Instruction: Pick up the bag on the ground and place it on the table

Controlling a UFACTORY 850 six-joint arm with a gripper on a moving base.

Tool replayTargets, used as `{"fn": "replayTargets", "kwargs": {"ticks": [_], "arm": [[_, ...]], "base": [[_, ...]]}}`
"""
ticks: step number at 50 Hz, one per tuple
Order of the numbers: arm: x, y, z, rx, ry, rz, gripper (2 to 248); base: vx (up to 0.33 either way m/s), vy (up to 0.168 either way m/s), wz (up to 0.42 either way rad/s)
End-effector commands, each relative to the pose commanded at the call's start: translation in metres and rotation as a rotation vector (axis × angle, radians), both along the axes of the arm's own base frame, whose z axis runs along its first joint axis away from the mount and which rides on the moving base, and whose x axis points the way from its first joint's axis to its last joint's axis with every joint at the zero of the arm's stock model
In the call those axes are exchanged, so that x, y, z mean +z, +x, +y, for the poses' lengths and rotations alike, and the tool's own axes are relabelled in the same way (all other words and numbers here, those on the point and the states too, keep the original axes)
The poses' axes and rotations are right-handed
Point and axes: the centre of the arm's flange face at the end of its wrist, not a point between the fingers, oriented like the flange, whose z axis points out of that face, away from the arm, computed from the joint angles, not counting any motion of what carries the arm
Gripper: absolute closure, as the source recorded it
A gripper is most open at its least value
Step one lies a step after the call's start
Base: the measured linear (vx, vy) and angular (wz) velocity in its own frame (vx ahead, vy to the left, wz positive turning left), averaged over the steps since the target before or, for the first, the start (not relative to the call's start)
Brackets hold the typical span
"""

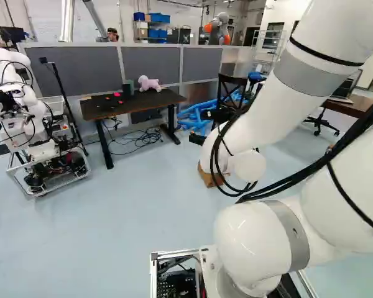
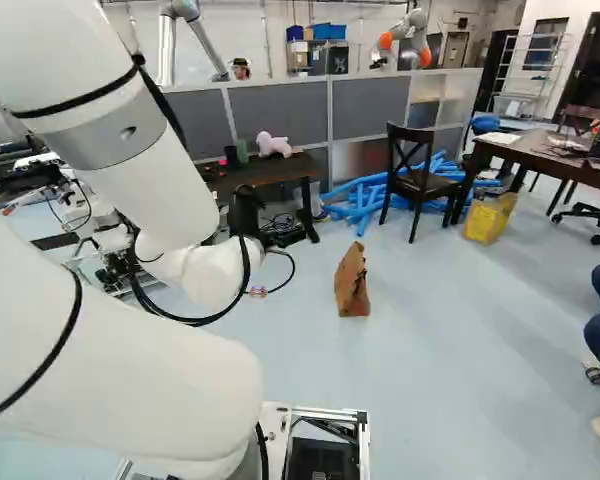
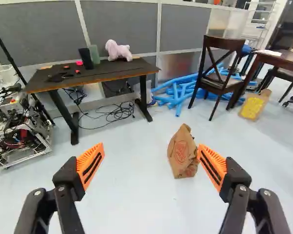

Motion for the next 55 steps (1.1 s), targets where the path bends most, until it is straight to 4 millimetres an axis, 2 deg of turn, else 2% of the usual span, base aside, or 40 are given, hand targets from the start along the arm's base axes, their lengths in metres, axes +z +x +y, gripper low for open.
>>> {"fn": "replayTargets", "kwargs": {"ticks": [12, 55], "arm": [[0.0, 0.0, 0.0, 0.0, 0.0, 0.0, 3], [0.0, 0.0, 0.0, 0.0, 0.0, 0.0, 3]], "base": [[0.121, -0.094, 0.222], [0.125, -0.158, 0.009]]}}
